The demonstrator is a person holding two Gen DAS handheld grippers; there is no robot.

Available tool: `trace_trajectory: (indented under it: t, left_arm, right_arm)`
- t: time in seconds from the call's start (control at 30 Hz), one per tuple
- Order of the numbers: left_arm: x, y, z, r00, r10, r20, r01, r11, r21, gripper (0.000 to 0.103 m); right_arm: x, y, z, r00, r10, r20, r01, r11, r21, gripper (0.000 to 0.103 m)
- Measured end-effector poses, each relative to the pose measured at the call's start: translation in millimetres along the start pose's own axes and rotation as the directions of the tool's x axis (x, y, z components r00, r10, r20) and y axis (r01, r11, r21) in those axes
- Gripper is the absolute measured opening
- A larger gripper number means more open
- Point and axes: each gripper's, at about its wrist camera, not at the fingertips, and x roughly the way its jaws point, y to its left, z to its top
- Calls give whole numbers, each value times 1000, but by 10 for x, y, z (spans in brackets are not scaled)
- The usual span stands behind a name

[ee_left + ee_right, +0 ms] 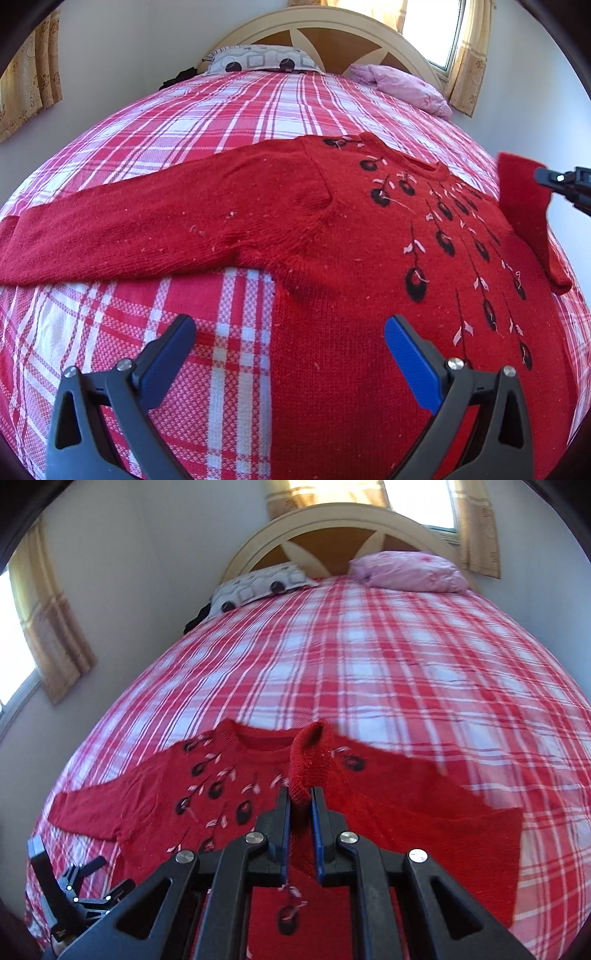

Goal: Fold small clothes
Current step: 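Lift the sleeve with the right gripper and lay it across the sweater body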

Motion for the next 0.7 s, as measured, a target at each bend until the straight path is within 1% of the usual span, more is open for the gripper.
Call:
trace_trajectory:
  t: [0.13, 0.23, 0.27, 0.3, 0.33, 0.37, 0.43, 0.47, 0.53, 0.6, 0.7]
  left_arm:
    - [4, -4, -1, 1000, -2, -2, 2, 1000, 0, 103]
    - [13, -16, 5, 1000, -15, -9, 15, 1000, 8, 103]
    - [16, -19, 6, 1000, -24, -14, 24, 1000, 11, 103]
    - [16, -14, 5, 999, -31, -18, 32, 999, 13, 103]
    - [12, -12, 11, 999, -42, -23, 42, 999, 14, 103]
    - [-2, -5, 22, 998, -53, -30, 54, 998, 11, 103]
    - [-68, 9, 50, 998, -61, -31, 61, 998, -3, 103]
    - [-124, 7, 60, 998, -61, -15, 61, 998, -5, 101]
    - [-291, -63, 119, 998, -63, 32, 62, 998, 6, 101]
    - [-421, -221, 215, 995, -76, 61, 74, 997, 34, 101]
    - [-505, -646, 346, 991, -110, 78, 101, 988, 118, 101]
  right_arm:
    - [301, 301, -166, 999, 5, -45, -9, 997, -83, 10]
    - [532, 408, -316, 992, 27, -126, -44, 990, -132, 10]
    - [604, 446, -386, 987, 27, -156, -52, 986, -158, 15]
    - [634, 468, -436, 985, 27, -172, -58, 982, -178, 34]
    - [627, 464, -486, 983, 38, -181, -73, 979, -190, 50]
    - [585, 453, -541, 982, 59, -181, -94, 977, -192, 69]
    - [390, 342, -640, 979, 120, -165, -148, 974, -170, 69]
    - [255, 264, -692, 981, 126, -150, -150, 975, -165, 69]
    - [18, 126, -796, 987, 110, -113, -128, 978, -167, 69]
    - [-253, -81, -956, 993, 86, -80, -99, 981, -170, 69]
    - [-511, -342, -1175, 999, 31, -29, -35, 988, -153, 69]
